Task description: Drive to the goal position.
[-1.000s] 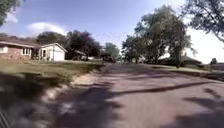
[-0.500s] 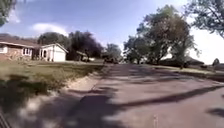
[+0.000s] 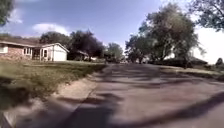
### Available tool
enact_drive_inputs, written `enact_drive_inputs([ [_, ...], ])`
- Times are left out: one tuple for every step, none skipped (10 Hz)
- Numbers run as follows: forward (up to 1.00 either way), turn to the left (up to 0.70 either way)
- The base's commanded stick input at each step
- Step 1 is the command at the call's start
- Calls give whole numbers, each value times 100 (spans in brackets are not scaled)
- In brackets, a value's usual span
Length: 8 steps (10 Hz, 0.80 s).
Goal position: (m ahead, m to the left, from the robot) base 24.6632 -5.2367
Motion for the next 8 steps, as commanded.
enact_drive_inputs([
  [100, 0],
  [100, 0],
  [100, 0],
  [100, 0],
  [100, 0],
  [100, 0],
  [100, 0],
  [100, 0],
])
